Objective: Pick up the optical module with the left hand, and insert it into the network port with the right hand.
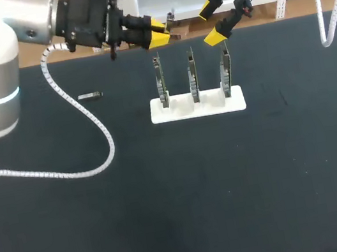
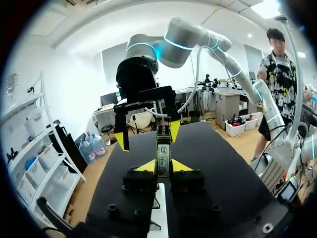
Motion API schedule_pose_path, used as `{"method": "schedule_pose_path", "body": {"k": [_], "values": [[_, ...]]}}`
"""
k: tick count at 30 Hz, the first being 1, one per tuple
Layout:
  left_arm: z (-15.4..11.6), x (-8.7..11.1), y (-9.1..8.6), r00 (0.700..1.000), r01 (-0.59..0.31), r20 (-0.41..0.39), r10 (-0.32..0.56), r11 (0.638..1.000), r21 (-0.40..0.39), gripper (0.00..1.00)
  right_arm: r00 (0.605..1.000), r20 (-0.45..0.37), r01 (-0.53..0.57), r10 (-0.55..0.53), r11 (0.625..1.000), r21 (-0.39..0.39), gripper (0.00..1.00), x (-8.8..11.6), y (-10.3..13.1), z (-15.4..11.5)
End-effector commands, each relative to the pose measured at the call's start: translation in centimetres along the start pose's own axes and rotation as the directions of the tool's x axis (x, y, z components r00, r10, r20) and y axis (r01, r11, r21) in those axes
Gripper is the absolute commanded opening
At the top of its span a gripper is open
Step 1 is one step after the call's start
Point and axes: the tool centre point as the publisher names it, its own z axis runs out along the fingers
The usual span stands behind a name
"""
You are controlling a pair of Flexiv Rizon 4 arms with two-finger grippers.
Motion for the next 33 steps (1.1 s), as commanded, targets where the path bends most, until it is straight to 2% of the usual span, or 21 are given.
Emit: {"method": "schedule_pose_path", "body": {"k": [1,7,19,33], "values": [[0.3,0.4,-1.2,1.0,0.009,0.011,-0.008,0.998,-0.067,0.0,1.0,0.001,0.0,0.0,1.0,0.005,1.0,0.1,0.2,0.0],[1.5,0.8,-1.7,1.0,0.026,0.008,-0.025,0.997,-0.076,0.0,1.0,0.001,0.0,0.0,1.0,0.005,1.0,0.1,0.2,0.0],[4.7,1.2,-1.9,0.993,0.051,0.113,-0.041,0.996,-0.08,0.0,1.0,0.001,0.0,0.0,1.0,0.005,1.0,0.1,0.2,0.0],[5.6,0.6,-0.7,0.991,0.038,0.134,-0.027,0.996,-0.083,0.0,1.0,0.001,0.0,0.0,1.0,0.005,1.0,0.1,0.2,0.0]]}}
